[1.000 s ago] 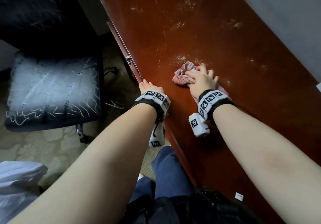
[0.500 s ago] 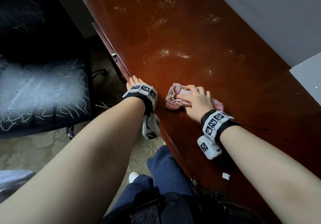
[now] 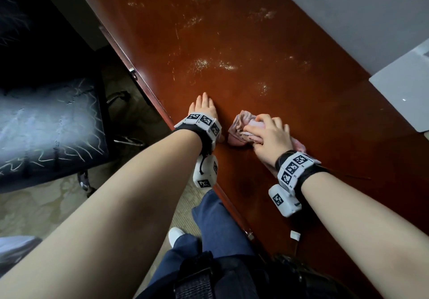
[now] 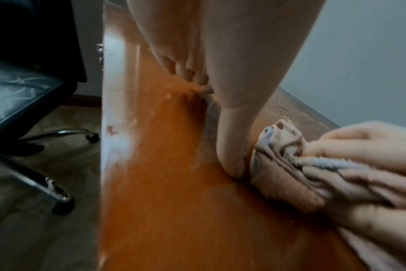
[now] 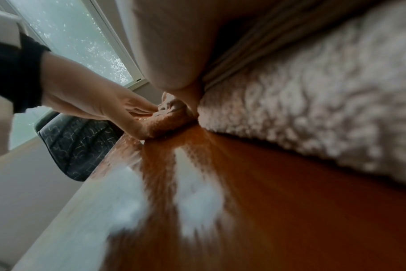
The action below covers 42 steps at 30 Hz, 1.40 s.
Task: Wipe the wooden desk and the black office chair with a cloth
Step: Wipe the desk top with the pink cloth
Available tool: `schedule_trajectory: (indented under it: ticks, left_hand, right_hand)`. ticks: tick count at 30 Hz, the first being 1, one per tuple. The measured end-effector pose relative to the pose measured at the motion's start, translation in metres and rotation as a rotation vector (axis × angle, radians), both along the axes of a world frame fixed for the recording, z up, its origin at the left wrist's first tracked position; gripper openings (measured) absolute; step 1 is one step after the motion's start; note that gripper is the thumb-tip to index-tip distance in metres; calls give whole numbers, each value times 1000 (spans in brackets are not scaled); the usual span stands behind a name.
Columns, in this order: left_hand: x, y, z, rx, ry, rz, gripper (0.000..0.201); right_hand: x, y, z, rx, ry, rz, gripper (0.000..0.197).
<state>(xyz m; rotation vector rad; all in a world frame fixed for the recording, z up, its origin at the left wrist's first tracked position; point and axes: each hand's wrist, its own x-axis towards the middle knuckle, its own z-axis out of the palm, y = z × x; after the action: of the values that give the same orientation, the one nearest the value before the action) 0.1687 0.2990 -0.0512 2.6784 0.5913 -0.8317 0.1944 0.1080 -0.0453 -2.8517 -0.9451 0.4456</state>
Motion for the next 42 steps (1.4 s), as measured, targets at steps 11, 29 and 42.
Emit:
schedule_trajectory:
  ticks: [11,29,42]
  left_hand:
    - [38,-7,8,9,125,-28,127]
    - [37,-30,14,86,18,-24,126]
    - [73,-14,29,86,250,-2,133]
  right_hand:
    - [85,63,-5,56,-21,-203,45]
    - [48,-28,-5,5,-53,-149,45]
    - [143,-7,-14,105,-82,-570,43]
